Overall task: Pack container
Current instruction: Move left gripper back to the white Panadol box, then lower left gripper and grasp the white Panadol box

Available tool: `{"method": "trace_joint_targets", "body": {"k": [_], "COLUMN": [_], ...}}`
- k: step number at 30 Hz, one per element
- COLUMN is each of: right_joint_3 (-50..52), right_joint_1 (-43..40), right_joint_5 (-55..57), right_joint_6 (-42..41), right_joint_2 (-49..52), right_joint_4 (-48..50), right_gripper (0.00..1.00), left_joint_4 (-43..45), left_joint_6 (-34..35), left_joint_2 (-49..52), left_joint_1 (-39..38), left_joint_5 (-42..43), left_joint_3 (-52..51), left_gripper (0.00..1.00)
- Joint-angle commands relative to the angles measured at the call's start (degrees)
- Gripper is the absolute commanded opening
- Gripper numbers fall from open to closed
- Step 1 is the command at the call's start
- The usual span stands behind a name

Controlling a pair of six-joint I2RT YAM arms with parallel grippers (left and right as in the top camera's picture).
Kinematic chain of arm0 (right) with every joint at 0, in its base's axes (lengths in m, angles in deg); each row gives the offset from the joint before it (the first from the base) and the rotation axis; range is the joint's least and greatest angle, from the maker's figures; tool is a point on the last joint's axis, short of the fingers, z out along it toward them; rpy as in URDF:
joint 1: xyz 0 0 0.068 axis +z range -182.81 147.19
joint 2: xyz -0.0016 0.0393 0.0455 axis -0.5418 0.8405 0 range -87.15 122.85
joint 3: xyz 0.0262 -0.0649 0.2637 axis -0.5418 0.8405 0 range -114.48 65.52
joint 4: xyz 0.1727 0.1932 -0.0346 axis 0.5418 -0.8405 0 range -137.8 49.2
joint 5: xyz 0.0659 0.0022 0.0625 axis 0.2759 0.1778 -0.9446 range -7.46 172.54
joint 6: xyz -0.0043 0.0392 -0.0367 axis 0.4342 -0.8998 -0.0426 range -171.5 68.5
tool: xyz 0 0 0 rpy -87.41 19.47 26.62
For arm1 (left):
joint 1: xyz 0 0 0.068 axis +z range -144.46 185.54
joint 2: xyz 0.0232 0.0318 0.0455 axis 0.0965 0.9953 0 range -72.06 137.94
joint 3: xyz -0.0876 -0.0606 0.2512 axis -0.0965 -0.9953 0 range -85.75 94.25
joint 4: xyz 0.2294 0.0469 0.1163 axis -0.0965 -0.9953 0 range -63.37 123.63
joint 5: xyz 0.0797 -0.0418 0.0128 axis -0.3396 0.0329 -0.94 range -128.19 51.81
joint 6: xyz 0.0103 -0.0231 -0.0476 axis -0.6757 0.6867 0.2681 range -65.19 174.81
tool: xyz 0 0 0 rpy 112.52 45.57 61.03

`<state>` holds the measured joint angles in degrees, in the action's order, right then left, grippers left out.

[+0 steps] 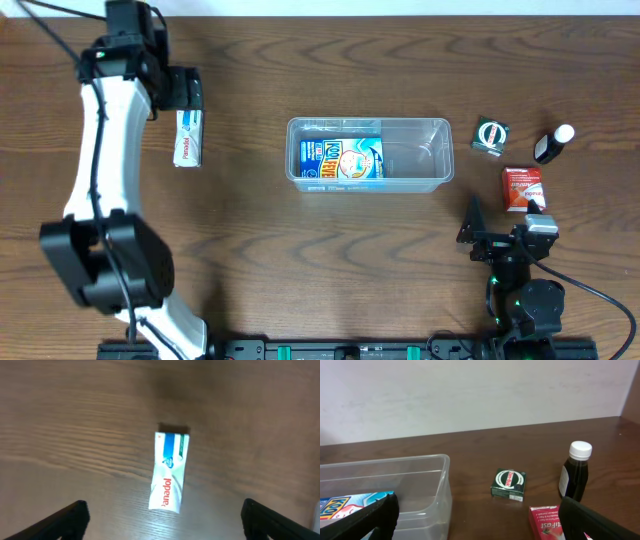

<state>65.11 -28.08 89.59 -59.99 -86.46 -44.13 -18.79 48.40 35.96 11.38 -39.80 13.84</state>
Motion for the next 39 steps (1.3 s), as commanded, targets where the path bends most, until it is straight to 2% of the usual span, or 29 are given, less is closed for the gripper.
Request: {"method": "trace_joint_targets", "body": {"k": [1,11,28,39], "right_joint_3": [0.1,0.1,0.1,0.1], "right_joint_1": [-0.7,-0.7,-0.7,-0.7], "right_joint_5": [-0.2,-0.2,-0.2,-0.2], "right_joint_6": [0.6,0.6,0.6,0.6], "right_joint_2": [-0.4,-0.4,-0.4,-0.4], "right_joint_4": [-0.2,-0.2,-0.2,-0.2], "right_gripper": [0.99,0.99,0.99,0.99], "left_joint_4": [-0.1,0.0,0.8,1.9], "left_joint_6": [-5.6,-5.6,-9.3,-8.4], "left_joint_2": [5.0,12.1,12.3,12.3], "left_joint_1": [0.3,0.3,0.4,2.3], "left_joint_5": [1.2,1.2,1.2,1.2], "left_joint_3": [-1.2,-1.2,-1.2,-1.8], "left_gripper": [0.98,0.98,0.98,0.98]}}
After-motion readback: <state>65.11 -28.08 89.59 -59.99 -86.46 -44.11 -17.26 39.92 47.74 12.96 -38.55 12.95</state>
